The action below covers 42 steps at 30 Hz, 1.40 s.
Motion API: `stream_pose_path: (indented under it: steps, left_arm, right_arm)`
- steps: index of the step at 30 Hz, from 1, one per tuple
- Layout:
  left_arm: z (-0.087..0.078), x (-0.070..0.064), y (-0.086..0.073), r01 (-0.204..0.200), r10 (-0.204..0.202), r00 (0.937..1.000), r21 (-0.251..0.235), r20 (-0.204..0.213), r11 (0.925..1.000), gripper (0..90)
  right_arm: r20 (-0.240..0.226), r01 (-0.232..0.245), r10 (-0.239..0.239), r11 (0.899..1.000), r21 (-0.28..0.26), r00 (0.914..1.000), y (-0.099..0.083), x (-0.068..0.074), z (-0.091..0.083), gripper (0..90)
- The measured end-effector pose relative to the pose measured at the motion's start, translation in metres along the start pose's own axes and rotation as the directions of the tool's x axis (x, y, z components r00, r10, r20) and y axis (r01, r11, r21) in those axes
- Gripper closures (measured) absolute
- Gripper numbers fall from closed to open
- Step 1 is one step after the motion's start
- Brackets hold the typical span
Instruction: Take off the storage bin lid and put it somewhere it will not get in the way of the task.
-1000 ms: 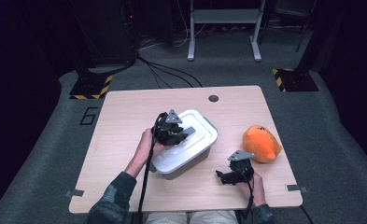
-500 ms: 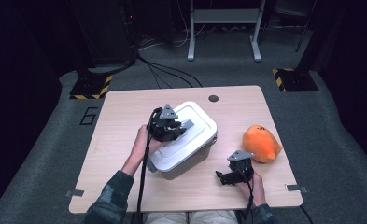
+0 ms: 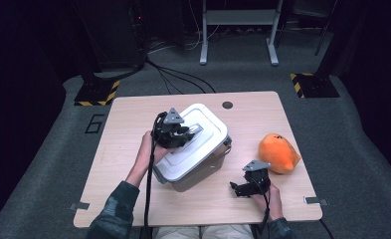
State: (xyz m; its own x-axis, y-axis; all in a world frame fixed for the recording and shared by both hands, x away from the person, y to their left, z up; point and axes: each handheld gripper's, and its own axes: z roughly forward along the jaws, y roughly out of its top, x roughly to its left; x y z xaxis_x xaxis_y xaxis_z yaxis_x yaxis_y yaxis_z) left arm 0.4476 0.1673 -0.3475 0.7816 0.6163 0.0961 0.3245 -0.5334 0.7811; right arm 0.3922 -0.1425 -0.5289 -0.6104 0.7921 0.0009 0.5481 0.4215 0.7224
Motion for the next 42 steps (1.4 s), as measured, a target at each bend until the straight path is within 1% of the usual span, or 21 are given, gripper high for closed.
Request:
stream_pose_path:
  steps: [4,5,6,9,12,13,16,17,19,20,22,26,28,29,32,34,35,37,38,39,42]
  left_arm:
    - [-0.006,0.004,0.000,0.013,-0.013,0.9999,-0.015,-0.011,0.9998,66.7]
    - [-0.009,0.007,0.000,0.008,-0.008,0.9998,-0.014,-0.020,0.9999,66.6]
    - [-0.009,0.007,0.000,0.008,-0.008,0.9998,-0.014,-0.020,0.9999,66.6]
    - [-0.015,0.011,-0.002,0.025,-0.026,0.9990,-0.013,-0.036,0.9996,66.6]
    - [-0.017,0.013,-0.004,0.026,-0.027,0.9987,-0.022,-0.043,0.9994,66.6]
    - [-0.020,0.015,-0.005,0.037,-0.038,0.9980,-0.025,-0.051,0.9990,66.6]
    - [-0.022,0.018,-0.006,0.036,-0.038,0.9975,-0.023,-0.060,0.9991,66.6]
    - [-0.024,0.020,-0.007,0.044,-0.046,0.9968,-0.025,-0.065,0.9987,66.7]
    - [-0.026,0.021,-0.008,0.045,-0.046,0.9965,-0.021,-0.070,0.9988,66.6]
    - [-0.027,0.022,-0.008,0.053,-0.055,0.9959,-0.029,-0.072,0.9982,66.7]
    - [-0.029,0.024,-0.010,0.057,-0.059,0.9953,-0.028,-0.077,0.9980,66.7]
    - [-0.035,0.030,-0.014,0.069,-0.072,0.9924,-0.033,-0.100,0.9971,66.7]
    - [-0.037,0.031,-0.015,0.064,-0.067,0.9925,-0.027,-0.102,0.9976,66.7]
    - [-0.039,0.034,-0.018,0.075,-0.078,0.9913,-0.029,-0.106,0.9968,66.7]
    - [-0.043,0.037,-0.020,0.078,-0.081,0.9903,-0.026,-0.113,0.9966,66.7]
    - [-0.045,0.040,-0.022,0.091,-0.093,0.9887,-0.028,-0.118,0.9955,66.7]
    - [-0.046,0.041,-0.023,0.087,-0.090,0.9883,-0.028,-0.123,0.9958,66.7]
    - [-0.049,0.043,-0.024,0.098,-0.101,0.9875,-0.032,-0.121,0.9947,66.7]
    - [-0.051,0.045,-0.026,0.104,-0.108,0.9860,-0.035,-0.127,0.9940,66.7]
    - [-0.052,0.047,-0.027,0.099,-0.102,0.9861,-0.033,-0.131,0.9946,66.7]
    - [-0.055,0.049,-0.029,0.103,-0.106,0.9850,-0.034,-0.136,0.9941,66.7]
  right_arm:
    - [0.003,-0.008,0.008,1.000,0.000,1.0000,0.000,0.001,0.000,5.1]
    - [0.002,-0.008,0.008,1.000,0.000,1.0000,0.000,0.000,0.000,5.2]
    - [0.002,-0.008,0.008,1.000,0.000,1.0000,0.000,0.000,0.000,5.2]
    - [0.003,-0.009,0.009,1.000,0.000,1.0000,0.000,0.000,0.000,5.3]
    - [0.002,-0.006,0.006,1.000,0.001,1.0000,0.000,0.000,0.000,5.3]
    - [0.000,-0.001,0.001,1.000,0.003,1.0000,0.000,0.000,0.000,5.3]
    - [0.000,-0.001,0.001,1.000,0.003,1.0000,0.000,0.000,0.000,5.3]
    - [0.002,-0.003,0.003,1.000,0.001,1.0000,0.000,0.000,0.000,5.3]
    - [0.003,-0.002,0.002,1.000,0.001,1.0000,0.000,0.000,0.000,5.3]
    - [0.003,-0.003,0.003,1.000,0.001,1.0000,0.000,0.000,0.000,5.3]
    - [0.004,0.000,0.000,1.000,0.002,1.0000,0.000,0.000,0.000,5.4]
    - [0.004,-0.001,0.001,1.000,0.001,1.0000,0.000,0.000,0.000,5.4]
    - [0.004,-0.001,0.001,1.000,0.001,1.0000,0.000,0.000,0.000,5.4]
    - [0.005,0.000,0.000,1.000,0.001,1.0000,0.000,0.000,0.000,5.4]
    - [0.006,0.000,0.000,1.000,0.001,1.0000,0.000,0.000,0.000,5.5]
    - [0.007,0.000,0.000,1.000,0.000,1.0000,0.000,0.000,0.000,5.6]
    - [0.007,-0.002,0.002,1.000,0.000,1.0000,0.000,0.000,0.000,5.6]
    - [0.008,-0.002,0.002,1.000,0.000,1.0000,0.000,0.000,0.000,5.6]
    - [0.008,-0.002,0.002,1.000,0.000,1.0000,0.000,0.000,0.000,5.6]
    - [0.008,-0.002,0.002,1.000,0.000,1.0000,0.000,0.000,0.000,5.6]
    - [0.007,-0.002,0.002,1.000,0.000,1.0000,0.000,0.000,0.000,5.6]
